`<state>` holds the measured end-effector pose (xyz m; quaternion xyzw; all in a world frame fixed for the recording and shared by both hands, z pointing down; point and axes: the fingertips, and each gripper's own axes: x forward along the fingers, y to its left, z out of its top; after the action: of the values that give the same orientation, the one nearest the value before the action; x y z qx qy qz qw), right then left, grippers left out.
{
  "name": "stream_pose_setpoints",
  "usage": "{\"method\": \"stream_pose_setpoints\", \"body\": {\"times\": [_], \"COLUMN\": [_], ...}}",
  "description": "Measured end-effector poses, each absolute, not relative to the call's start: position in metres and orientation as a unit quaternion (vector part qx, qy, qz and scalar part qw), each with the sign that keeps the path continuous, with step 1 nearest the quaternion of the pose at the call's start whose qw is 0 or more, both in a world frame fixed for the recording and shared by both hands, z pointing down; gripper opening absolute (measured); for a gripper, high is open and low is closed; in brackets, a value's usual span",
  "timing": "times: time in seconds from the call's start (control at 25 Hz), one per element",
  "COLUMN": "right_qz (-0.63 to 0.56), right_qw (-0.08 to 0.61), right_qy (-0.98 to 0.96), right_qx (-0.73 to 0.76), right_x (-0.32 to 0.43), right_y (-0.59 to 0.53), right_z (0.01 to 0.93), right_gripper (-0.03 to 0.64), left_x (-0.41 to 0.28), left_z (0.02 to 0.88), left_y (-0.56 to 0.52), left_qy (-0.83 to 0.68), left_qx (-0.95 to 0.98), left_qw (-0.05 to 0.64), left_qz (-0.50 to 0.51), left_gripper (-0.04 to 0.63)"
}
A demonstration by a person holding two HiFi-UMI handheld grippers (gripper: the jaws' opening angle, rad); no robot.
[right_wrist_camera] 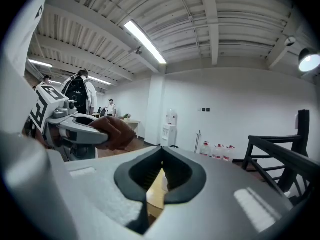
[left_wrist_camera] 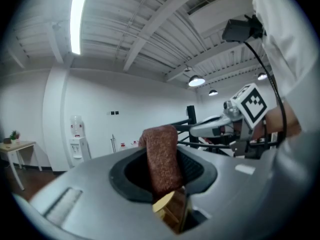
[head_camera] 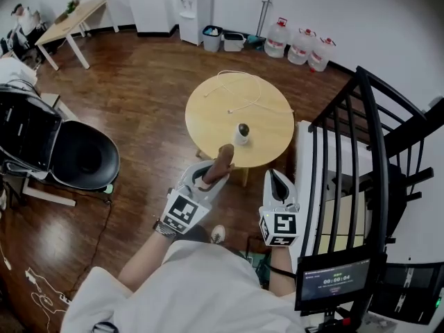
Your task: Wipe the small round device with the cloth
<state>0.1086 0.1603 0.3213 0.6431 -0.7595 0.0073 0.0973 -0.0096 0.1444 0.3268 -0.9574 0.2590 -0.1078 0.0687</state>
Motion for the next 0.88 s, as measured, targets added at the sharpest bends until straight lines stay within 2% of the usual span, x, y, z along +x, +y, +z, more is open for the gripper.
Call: {"method": "stream_pose_setpoints", "body": {"times": [0.48,0.88], "right_qz": [0.011,0.006], "right_qw": [0.120,0.151], "right_qy": [-0.750,-0.746], "right_qx": [0.650,0.649], "right_x": [0.111,0.080], "right_y": [0.136,0.133], "right_z": [0.325,0.331], "right_gripper": [0.002,0.003], "left_x": [-0.004,-0.035], "left_z": [0.332,0.337], "left_y": [0.112,0.096], "left_qy": [0.228,0.223], "left_qx": [-0.965,-0.969], "left_qw": [0.061,0.032], "left_qz": [-0.112,-0.100], "left_gripper": [0.127,0.127]}}
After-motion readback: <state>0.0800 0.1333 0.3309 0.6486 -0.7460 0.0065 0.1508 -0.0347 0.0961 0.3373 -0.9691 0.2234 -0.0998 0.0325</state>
